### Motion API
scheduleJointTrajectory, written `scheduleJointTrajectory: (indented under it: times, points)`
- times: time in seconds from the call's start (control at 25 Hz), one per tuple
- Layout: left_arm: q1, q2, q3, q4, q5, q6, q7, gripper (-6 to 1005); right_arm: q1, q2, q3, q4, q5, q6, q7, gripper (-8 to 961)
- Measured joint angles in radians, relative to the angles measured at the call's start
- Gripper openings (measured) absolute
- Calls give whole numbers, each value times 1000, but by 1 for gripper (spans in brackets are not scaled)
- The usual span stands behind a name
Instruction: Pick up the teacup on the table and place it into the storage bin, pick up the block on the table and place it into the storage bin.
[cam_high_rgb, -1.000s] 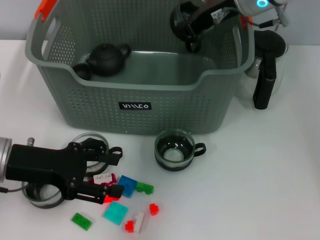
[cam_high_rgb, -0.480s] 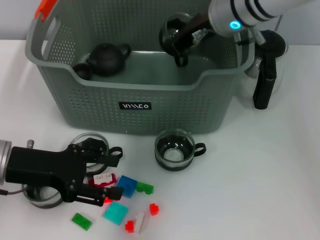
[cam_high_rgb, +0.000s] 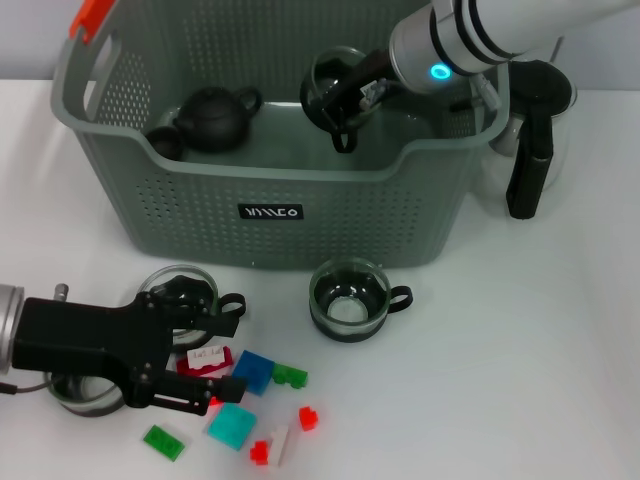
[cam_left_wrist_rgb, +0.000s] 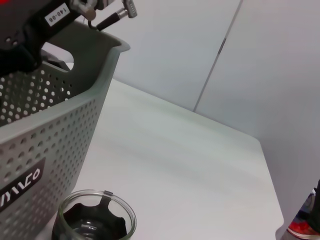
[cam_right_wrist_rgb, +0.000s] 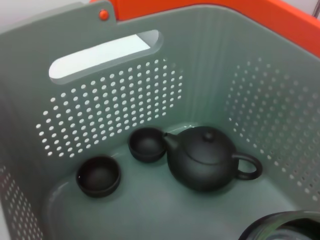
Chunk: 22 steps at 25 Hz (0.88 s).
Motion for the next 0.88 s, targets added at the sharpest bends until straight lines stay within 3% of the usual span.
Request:
scheduleJointTrajectory:
  times: [0.88]
  points:
    - [-4,2,0,7,0,-12,4,830,2,4,-81,13,28,1,9,58]
